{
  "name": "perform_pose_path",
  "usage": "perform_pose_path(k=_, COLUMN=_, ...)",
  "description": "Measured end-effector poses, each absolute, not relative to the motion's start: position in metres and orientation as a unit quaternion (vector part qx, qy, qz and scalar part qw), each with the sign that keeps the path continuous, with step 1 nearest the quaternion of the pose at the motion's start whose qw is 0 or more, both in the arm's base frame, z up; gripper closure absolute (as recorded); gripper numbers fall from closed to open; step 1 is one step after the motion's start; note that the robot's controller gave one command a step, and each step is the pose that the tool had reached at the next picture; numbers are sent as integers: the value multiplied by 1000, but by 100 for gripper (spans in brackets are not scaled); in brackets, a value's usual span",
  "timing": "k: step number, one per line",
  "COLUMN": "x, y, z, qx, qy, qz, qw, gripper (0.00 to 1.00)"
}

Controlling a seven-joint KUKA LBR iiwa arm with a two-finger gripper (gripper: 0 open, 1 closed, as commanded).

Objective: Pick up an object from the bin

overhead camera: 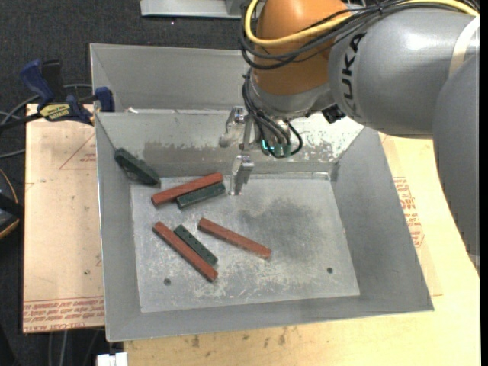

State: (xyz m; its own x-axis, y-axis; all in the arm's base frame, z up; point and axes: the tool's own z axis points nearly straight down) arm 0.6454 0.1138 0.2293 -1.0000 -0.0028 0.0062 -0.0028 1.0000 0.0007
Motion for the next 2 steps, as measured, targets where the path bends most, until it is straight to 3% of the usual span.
perform_pose_path(k=1, x=647, y=113, z=235, qx=0, qy=-1000, qz=-1, qw=-1, gripper=0)
perform_pose_path(k=2, x=591, y=118, z=183, qx=9, qy=-1000, qz=-1, qw=-3, gripper=0)
